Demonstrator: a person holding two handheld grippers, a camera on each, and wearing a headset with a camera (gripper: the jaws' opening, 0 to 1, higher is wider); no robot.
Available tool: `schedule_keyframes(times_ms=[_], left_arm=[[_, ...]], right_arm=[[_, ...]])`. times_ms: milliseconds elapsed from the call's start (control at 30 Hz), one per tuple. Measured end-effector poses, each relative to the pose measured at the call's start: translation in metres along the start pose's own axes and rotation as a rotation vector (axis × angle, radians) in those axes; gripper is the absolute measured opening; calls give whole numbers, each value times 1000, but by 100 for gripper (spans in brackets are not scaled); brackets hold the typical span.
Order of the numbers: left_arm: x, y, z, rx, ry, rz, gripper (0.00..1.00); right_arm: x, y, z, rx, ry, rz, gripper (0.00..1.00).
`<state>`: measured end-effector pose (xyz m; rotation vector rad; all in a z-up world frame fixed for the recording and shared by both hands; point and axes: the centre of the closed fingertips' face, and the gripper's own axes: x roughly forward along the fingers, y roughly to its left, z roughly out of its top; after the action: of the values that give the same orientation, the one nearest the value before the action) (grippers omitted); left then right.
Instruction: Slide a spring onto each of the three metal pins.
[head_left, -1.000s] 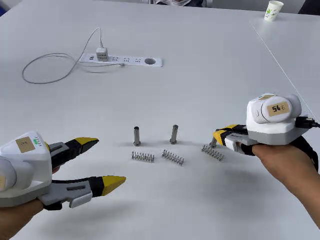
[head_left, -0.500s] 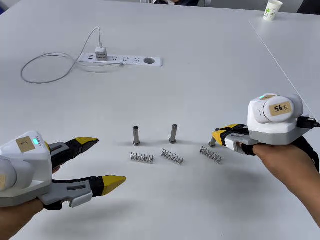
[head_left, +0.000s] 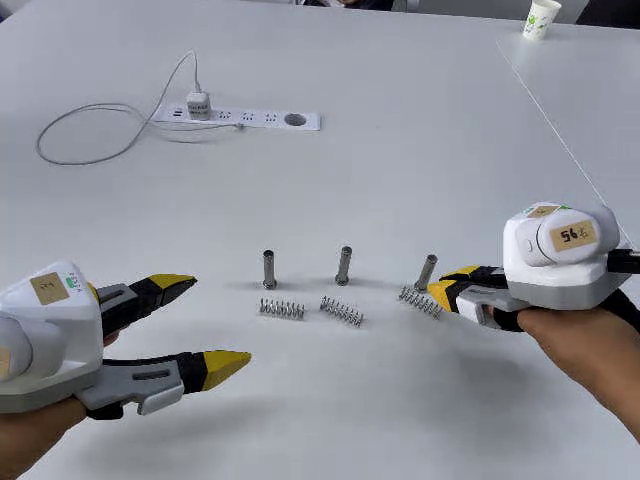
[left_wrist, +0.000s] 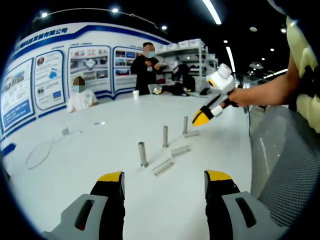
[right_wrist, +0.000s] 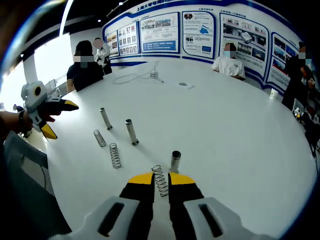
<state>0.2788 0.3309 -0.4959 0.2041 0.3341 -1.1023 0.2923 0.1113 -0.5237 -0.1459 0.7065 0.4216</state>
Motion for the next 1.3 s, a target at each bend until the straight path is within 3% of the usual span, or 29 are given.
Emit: schedule_keyframes(times_ms=[67,300,633,1133,1300], left_arm=[[0,0,1,1,-1,-1,66],[-1,1,1,0,-1,2,66],[-3,2,-1,-5,1,7,66],[-5,2,-2,-7,-1,11,66],[-7,3,-2,-10,-3,14,65]], right_arm=[[5,5,-1,-15,15,26,12],[18,10,1,-103,53,38,12],[36,16,-8,-312,199,62,13],[46,18,-19,-384,347,114,12],[45,19,-19,-399,359,125,12]])
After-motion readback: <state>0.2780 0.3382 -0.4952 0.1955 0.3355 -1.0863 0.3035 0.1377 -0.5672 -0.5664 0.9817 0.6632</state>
